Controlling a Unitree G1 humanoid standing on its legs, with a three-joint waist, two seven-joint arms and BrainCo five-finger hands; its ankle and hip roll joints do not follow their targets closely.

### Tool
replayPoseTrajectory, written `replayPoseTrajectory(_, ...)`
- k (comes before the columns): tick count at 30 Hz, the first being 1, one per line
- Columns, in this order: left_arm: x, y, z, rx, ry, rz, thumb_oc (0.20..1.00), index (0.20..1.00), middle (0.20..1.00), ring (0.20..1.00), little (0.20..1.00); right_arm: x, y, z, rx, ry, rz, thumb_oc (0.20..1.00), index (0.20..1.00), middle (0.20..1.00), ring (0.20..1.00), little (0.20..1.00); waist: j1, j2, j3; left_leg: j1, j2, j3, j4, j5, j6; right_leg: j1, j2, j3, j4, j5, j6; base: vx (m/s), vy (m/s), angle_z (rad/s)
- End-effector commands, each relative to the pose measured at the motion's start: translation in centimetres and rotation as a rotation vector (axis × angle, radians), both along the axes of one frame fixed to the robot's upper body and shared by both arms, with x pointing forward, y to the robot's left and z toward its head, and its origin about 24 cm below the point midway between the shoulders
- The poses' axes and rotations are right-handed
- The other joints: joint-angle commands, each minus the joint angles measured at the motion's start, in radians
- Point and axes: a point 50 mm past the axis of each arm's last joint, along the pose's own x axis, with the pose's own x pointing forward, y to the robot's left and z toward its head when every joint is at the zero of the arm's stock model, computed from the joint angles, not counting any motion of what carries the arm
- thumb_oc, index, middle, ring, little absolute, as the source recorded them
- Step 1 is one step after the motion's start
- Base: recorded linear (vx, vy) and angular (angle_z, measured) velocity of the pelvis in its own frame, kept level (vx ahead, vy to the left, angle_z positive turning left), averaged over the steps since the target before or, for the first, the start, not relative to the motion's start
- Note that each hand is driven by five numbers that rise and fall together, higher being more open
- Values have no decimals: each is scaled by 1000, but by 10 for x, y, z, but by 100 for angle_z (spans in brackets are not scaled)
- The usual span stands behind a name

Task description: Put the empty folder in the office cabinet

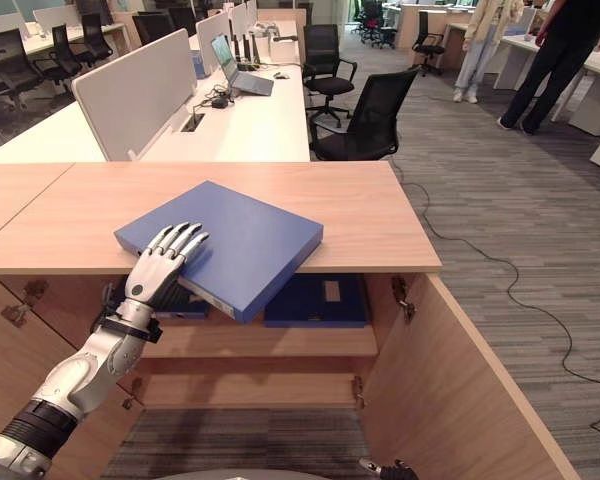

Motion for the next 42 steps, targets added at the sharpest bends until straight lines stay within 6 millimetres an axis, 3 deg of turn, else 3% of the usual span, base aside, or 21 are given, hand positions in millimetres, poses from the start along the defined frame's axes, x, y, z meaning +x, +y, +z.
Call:
replayPoseTrajectory(1, 11, 5, 40, -33, -180, 10, 1000, 1000, 1000, 1000, 1000, 11, 11, -1, 4, -1, 54, 1000, 1000, 1000, 1000, 1000, -6, -65, -35, -1, -32, -95, 3, -112, 0, 22, 9, 53, 7, -58, 31, 0, 0, 0)
replayPoseTrajectory(9, 6, 6, 56, -61, -247, -1, 1000, 1000, 1000, 1000, 1000, 3, 8, -2, 7, 13, 51, 1000, 1000, 1000, 1000, 1000, -6, -66, -35, -1, -33, -95, 3, -114, 0, 20, 10, 52, 7, -59, 31, 0, 0, 0)
replayPoseTrajectory(20, 6, 4, 59, -58, -262, -11, 1000, 1000, 1000, 1000, 1000, -12, -2, -2, -6, 44, 41, 1000, 1000, 1000, 1000, 1000, -13, -69, -32, -1, -32, -94, 3, -115, 0, 21, 11, 54, 7, -58, 32, 0, 0, 0)
replayPoseTrajectory(21, 6, 4, 59, -58, -262, -11, 680, 680, 680, 680, 680, -12, -2, -2, -6, 44, 41, 1000, 1000, 1000, 1000, 1000, -13, -69, -32, -1, -32, -94, 3, -115, 0, 21, 11, 54, 7, -58, 32, 0, 0, 0)
replayPoseTrajectory(22, 6, 4, 59, -49, -255, -15, 200, 200, 200, 200, 200, -13, -5, -1, -12, 48, 38, 1000, 1000, 1000, 1000, 1000, -14, -68, -31, -1, -32, -93, 3, -114, 1, 20, 11, 54, 7, -58, 32, 0, 0, 0)
replayPoseTrajectory(30, 2, 7, 51, 12, -171, -35, 200, 200, 200, 200, 200, -19, -11, -1, -12, 55, 27, 1000, 1000, 1000, 1000, 1000, -17, -67, -26, 0, -33, -90, 3, -115, 1, 19, 12, 56, 7, -57, 33, 0, 0, 0)
replayPoseTrajectory(42, 4, 6, 38, 46, -87, -43, 200, 200, 200, 200, 200, -11, -5, -1, 0, 31, 43, 1000, 1000, 1000, 1000, 1000, -20, -66, -23, 3, -33, -87, 3, -117, 3, 18, 12, 60, 7, -57, 34, 3, 0, -1)
